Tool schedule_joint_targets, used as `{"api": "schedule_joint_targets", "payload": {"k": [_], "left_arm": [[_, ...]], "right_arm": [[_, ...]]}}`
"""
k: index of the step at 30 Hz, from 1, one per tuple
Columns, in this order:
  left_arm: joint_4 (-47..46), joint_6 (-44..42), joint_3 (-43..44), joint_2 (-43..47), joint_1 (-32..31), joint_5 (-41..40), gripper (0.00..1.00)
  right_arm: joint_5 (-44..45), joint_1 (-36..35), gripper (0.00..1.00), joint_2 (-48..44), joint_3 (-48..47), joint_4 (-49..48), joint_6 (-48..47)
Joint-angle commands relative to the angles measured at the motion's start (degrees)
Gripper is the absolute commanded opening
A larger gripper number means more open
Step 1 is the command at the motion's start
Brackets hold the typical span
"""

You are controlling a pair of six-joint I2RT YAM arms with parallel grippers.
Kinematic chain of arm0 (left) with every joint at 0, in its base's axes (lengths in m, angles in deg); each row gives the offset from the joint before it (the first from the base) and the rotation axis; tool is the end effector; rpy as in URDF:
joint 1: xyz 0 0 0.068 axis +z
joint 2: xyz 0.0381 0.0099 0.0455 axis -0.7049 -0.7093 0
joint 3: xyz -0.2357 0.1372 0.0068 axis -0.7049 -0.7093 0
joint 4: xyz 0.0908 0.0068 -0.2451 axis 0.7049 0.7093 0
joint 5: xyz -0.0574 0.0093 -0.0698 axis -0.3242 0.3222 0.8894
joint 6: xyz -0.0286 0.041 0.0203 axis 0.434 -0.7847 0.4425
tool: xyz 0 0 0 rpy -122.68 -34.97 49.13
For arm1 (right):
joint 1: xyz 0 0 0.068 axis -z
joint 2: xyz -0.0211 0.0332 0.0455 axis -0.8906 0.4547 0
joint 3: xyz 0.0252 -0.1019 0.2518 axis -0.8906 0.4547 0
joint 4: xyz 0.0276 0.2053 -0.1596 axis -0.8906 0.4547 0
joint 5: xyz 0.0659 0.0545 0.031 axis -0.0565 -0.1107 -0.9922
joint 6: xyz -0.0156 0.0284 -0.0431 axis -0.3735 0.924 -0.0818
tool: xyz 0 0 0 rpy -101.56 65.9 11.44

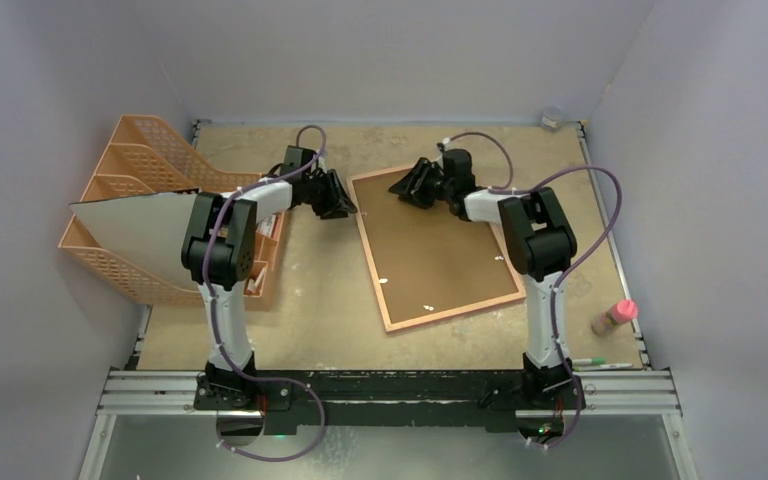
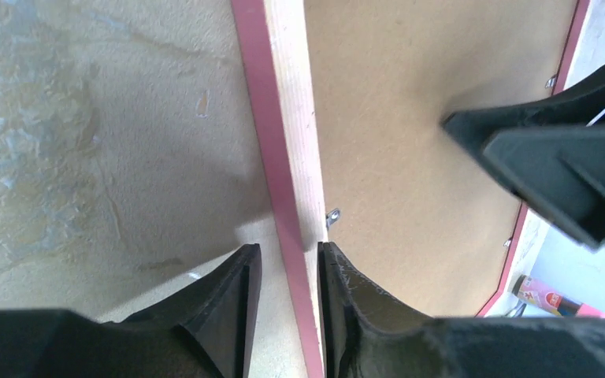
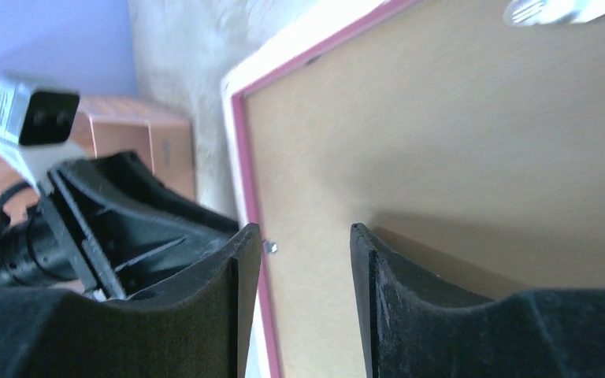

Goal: Put the photo into the frame

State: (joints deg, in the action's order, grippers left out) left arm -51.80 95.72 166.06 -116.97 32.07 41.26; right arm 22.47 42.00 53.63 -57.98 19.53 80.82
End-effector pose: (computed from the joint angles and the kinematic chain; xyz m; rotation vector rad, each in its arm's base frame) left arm 0.4210 -0.1117 0.1469 -0.3597 2.5642 -0.9366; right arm 0.4432 0.1866 0.1421 0.2423 2.1332 1.2433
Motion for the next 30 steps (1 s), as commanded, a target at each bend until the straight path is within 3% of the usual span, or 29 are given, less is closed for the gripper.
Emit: {"api": "schedule_joint_targets", "payload": {"k": [1, 5, 10, 20, 30], "left_arm": [[-0.7, -1.5, 3.5, -0.6, 0.6, -1.0, 0.38], [-1.2, -1.4, 4.9, -1.9, 0.9, -1.9, 0.47], [-1.3, -0.2, 6.5, -4.7, 1.0, -2.7, 0.48], [0.5, -0.4, 6.5, -5.8, 1.0, -6.8, 0.35], [0.6, -0.5, 6.2, -6.4, 1.0, -6.2, 0.31]], "right_arm": [[3.8, 2.8, 0.49, -1.5, -2.8, 2.2, 0.8], [5.1, 4.2, 0.49, -0.1, -4.5, 2.3, 1.4], [7.3, 4.4, 0.48, 2.5, -7.8, 4.2, 2.2], [18.8, 4.8, 0.47, 3.0, -11.4, 11.9, -0.6], [21.2, 4.8, 0.46, 5.9, -13.6, 14.4, -2.2]]}}
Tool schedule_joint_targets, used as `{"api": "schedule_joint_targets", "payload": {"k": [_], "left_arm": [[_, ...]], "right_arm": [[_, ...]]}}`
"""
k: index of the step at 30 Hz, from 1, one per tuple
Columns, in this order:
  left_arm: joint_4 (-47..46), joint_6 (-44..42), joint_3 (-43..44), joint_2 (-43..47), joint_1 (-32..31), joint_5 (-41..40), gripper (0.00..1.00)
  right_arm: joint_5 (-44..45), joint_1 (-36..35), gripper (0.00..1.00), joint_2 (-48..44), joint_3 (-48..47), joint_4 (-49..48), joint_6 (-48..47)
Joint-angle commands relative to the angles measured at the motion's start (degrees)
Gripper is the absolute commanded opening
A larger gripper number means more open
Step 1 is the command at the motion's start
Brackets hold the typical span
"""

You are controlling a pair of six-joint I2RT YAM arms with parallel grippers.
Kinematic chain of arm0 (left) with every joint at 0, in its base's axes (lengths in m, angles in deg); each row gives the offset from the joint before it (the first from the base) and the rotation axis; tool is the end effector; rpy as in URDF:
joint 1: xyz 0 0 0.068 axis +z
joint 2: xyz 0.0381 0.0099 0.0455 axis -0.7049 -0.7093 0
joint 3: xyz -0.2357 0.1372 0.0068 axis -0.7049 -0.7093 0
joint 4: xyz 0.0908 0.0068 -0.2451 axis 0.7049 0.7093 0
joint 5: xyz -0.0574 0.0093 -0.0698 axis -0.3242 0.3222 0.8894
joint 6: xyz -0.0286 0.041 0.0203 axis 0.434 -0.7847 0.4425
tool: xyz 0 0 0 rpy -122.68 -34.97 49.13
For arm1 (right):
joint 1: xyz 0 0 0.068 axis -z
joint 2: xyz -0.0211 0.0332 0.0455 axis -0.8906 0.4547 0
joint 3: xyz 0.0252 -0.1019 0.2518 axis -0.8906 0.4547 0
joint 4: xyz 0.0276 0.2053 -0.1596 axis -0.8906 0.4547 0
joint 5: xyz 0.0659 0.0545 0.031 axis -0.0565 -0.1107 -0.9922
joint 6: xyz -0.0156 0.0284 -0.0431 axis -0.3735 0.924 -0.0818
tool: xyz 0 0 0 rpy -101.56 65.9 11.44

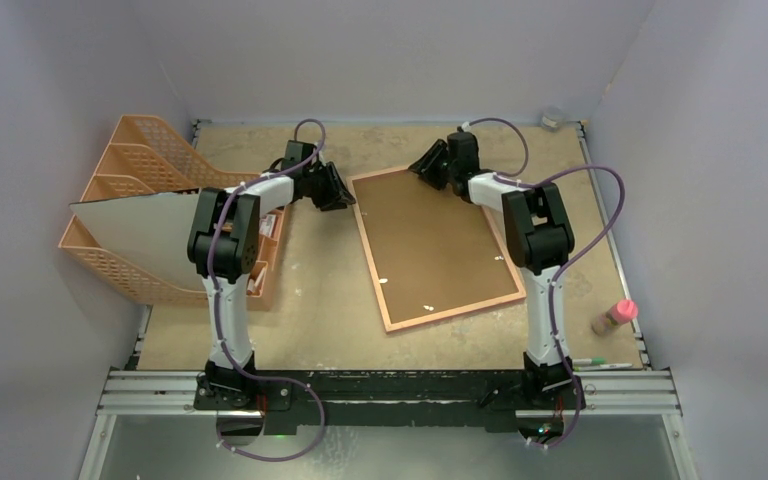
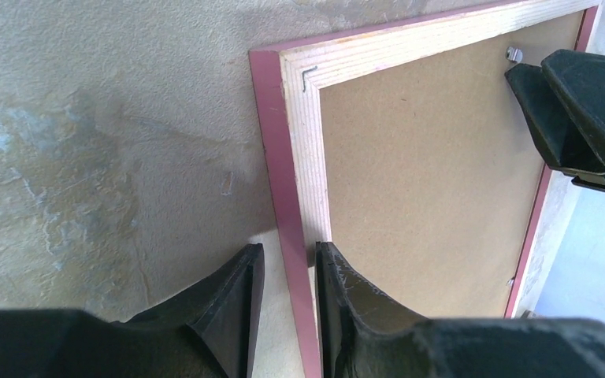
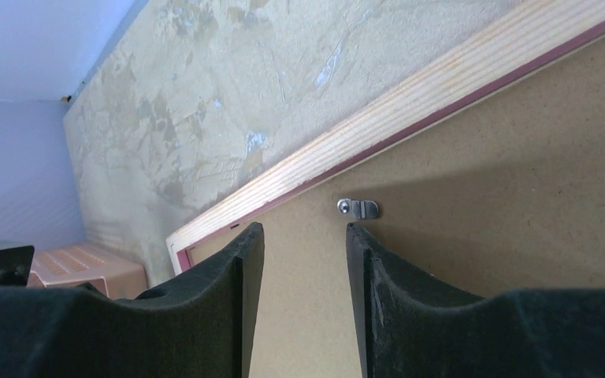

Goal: Put the photo into the frame

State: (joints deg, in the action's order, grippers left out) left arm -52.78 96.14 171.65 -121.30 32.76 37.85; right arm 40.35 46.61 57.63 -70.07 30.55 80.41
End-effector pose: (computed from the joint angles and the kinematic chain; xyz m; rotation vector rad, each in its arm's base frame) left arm 0.4456 -0.1096 0.1436 -0.3934 2.5137 -0.8717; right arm 0.4919 0.1497 0.1549 0.5431 2.0538 0.8803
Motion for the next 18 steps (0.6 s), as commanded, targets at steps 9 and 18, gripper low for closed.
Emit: {"api": "schedule_joint_targets", "payload": {"k": [9, 18], "left_arm": [[1.5, -0.8, 0.3, -2.3, 0.2, -2.3, 0.3], [1.6, -1.0, 0.3, -2.2, 0.3, -2.3, 0.3]], "right_arm": [[7.3, 0.2, 0.45, 3.3, -3.0, 5.0, -3.3], [7.1, 0.4, 0.44, 1.2, -1.8, 5.2, -4.7]]}}
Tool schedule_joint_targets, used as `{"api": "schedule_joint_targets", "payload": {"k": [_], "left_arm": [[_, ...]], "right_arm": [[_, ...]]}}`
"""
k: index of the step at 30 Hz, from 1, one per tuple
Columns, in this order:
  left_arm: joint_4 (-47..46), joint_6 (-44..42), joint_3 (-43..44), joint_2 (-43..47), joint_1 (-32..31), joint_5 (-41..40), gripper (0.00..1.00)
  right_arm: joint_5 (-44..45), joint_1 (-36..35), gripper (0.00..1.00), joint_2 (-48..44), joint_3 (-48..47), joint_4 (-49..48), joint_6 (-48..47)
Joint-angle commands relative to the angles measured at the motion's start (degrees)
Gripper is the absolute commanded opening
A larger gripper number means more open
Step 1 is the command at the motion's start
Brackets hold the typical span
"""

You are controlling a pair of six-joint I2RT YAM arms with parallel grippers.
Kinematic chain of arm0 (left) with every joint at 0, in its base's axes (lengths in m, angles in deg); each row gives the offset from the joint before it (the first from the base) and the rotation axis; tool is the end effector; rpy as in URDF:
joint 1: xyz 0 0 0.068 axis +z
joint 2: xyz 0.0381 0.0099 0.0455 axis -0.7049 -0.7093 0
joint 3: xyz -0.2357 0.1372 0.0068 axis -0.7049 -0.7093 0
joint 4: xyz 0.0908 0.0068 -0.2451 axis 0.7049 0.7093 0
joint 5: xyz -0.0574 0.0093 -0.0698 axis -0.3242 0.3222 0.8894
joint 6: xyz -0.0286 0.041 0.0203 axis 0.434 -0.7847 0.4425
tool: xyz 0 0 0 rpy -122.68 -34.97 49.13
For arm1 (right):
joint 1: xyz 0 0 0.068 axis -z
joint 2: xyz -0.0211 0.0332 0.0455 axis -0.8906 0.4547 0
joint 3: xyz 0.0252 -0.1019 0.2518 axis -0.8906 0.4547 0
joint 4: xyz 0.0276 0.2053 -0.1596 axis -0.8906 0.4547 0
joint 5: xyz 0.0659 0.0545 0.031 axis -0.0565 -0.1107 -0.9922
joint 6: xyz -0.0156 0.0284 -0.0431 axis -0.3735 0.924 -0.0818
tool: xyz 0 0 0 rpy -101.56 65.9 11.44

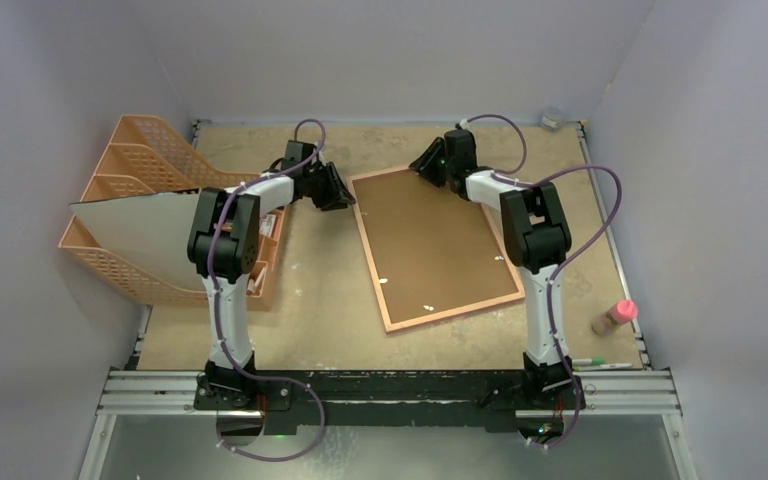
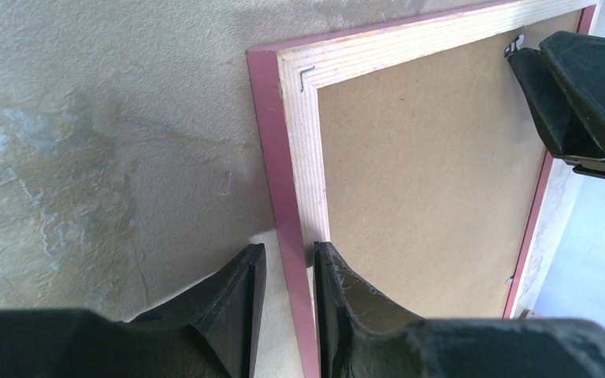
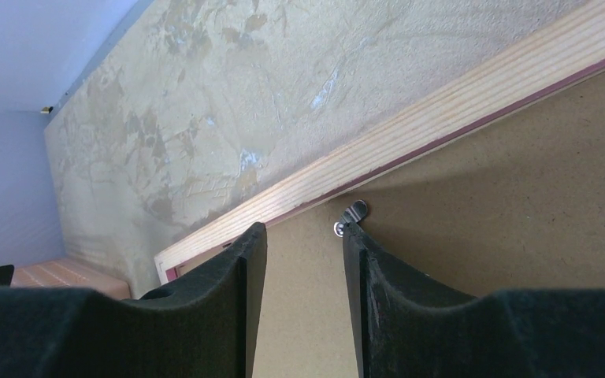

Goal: Put the photo into the frame

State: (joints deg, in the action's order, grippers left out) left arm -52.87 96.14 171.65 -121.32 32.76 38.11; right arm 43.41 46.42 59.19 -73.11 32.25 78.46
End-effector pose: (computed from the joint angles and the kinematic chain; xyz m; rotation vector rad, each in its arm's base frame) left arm 0.4457 -0.1098 0.1436 -0.3907 2.5133 -0.8775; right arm 0.5000 0.1519 0.1556 0.5369 2.0432 0.8096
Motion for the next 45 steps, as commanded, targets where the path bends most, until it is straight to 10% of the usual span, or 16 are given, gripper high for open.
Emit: {"api": "schedule_joint_targets", "payload": {"k": [1, 45], "left_arm": [[1.7, -1.0, 0.3, -2.2, 0.3, -2.6, 0.3], [4.6, -3.3, 3.6, -5.5, 0.2, 0.0, 0.3]], "right_arm": [[4.2, 0.7, 0.44, -0.9, 1.8, 3.5, -2.8], [-10.0, 1.6, 0.42, 6.6, 2.3, -5.8, 0.6]]}}
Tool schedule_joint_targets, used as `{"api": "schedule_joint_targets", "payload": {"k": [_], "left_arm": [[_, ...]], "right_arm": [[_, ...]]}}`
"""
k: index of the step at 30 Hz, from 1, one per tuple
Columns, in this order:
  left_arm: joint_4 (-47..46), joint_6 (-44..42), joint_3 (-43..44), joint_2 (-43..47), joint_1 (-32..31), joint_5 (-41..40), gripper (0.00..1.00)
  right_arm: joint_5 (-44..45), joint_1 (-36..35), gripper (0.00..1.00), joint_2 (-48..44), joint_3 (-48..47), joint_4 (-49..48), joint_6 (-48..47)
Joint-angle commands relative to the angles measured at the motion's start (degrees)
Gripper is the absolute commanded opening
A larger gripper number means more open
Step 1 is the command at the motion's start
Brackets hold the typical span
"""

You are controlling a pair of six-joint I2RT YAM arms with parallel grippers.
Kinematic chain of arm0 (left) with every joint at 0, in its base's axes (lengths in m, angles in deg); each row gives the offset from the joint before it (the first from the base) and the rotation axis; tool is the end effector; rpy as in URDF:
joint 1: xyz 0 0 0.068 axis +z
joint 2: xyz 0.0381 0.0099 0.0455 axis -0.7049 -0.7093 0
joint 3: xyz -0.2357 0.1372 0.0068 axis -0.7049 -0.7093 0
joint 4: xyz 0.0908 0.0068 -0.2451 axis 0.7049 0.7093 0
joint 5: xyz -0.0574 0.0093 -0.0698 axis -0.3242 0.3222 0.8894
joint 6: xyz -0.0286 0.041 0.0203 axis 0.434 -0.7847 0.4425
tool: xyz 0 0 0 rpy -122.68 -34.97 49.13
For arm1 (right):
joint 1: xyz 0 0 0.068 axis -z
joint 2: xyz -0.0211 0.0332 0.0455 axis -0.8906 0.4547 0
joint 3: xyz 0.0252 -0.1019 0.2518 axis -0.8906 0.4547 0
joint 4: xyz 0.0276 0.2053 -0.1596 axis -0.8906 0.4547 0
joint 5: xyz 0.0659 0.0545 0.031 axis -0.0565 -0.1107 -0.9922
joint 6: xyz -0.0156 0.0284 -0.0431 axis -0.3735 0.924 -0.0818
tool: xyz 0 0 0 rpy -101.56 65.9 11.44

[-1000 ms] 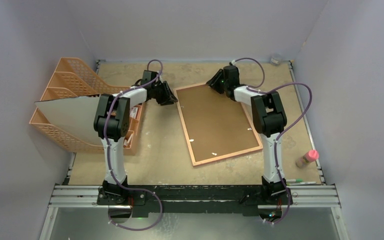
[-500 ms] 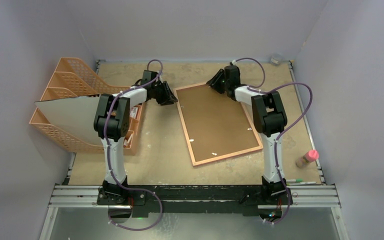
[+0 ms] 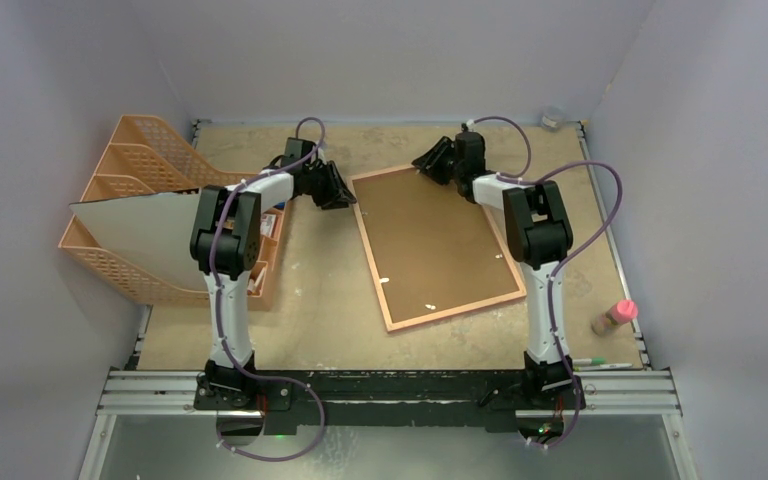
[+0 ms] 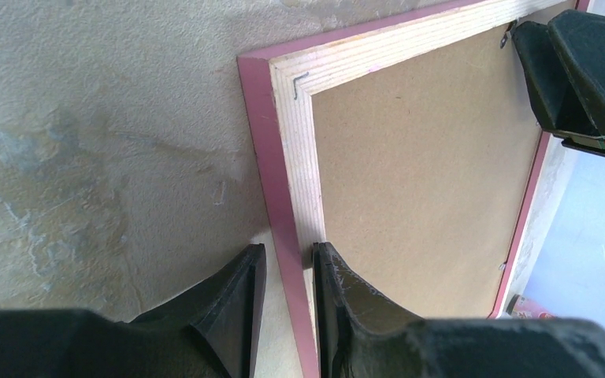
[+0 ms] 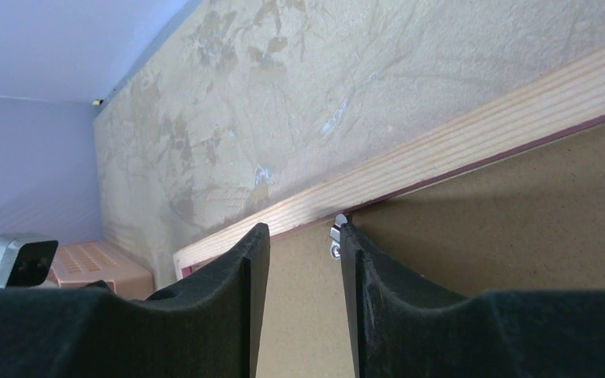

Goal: Put the photo into the frame

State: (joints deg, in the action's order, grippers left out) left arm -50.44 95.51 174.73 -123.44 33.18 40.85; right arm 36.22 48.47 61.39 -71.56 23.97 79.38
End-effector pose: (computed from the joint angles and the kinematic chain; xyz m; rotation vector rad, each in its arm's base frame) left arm 0.4534 -0.1095 0.1408 -0.3752 2.5411 -0.9229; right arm 0.5065 0.1389 0.1422 0.4814 1.9942 0.9453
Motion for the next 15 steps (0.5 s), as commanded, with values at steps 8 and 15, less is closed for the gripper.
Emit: {"api": "schedule_joint_targets", "payload": {"k": [8, 15], "left_arm": [[2.2, -2.8, 0.9, -4.1, -0.2, -2.0, 0.3], [2.3, -2.5, 1.7, -4.8, -0.2, -1.8, 0.3]], "right_arm": [[-6.7, -0.5, 0.39, 5.5, 1.4, 0.3, 0.0], [-7.9, -0.5, 0.36, 6.4, 2.0, -1.0, -0.2]]}}
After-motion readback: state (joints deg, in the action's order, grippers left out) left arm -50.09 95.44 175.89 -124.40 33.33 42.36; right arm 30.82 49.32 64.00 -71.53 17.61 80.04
